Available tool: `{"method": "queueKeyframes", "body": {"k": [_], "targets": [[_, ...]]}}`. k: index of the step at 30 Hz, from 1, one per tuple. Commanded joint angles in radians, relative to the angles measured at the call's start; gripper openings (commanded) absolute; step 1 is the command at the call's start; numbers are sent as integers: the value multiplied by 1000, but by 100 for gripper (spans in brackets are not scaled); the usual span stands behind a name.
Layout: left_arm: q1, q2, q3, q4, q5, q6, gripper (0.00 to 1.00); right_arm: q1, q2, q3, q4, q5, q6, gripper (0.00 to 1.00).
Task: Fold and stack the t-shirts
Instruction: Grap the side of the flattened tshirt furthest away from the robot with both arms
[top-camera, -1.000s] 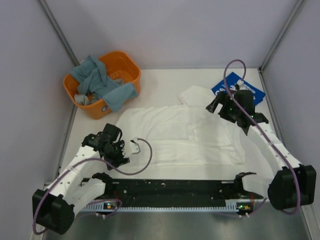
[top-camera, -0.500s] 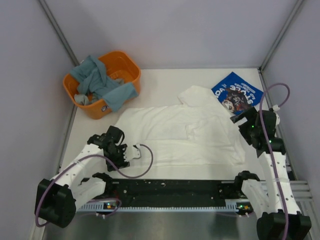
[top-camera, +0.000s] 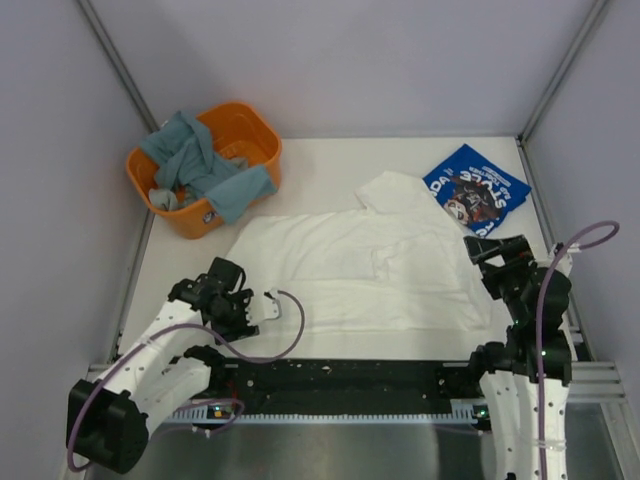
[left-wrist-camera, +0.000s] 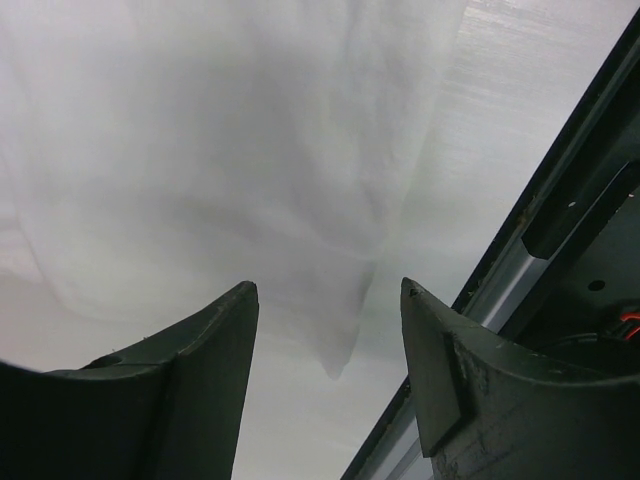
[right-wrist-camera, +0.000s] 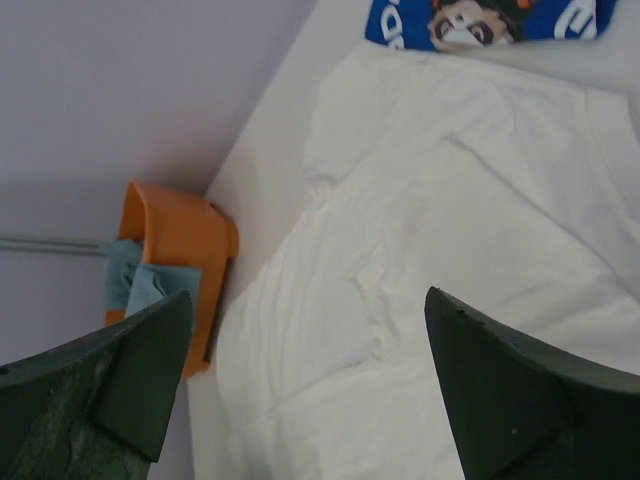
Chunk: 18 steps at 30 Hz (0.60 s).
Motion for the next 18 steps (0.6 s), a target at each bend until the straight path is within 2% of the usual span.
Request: {"method": "queueKeyframes", "body": {"k": [1,3,6,8,11,12,16,18], "targets": [[1,-32,-33,-16,27,49,64,-6,101,113,-255,-126,-98,96],[1,-18,-44,-1,27,59,64,-6,138,159,-484,6,-66,96],[1,20,-54,62,-10,41,64,-6,192,196,-743,236,23,91],[1,45,-56,99,-31,33,64,-6,219,191,-795,296,71,90],[2,77,-58,122,-40,33,63,-5,281,179,-808,283,100,89],[2,79,-58,125,-42,30,63,-5,296,170,-816,266,120,84],[1,50,-74,133,-42,35,62,-6,350,46,-826,185,269,51],[1,40,-79,137,-31,35,62,-5,367,-7,-793,174,312,45]]}}
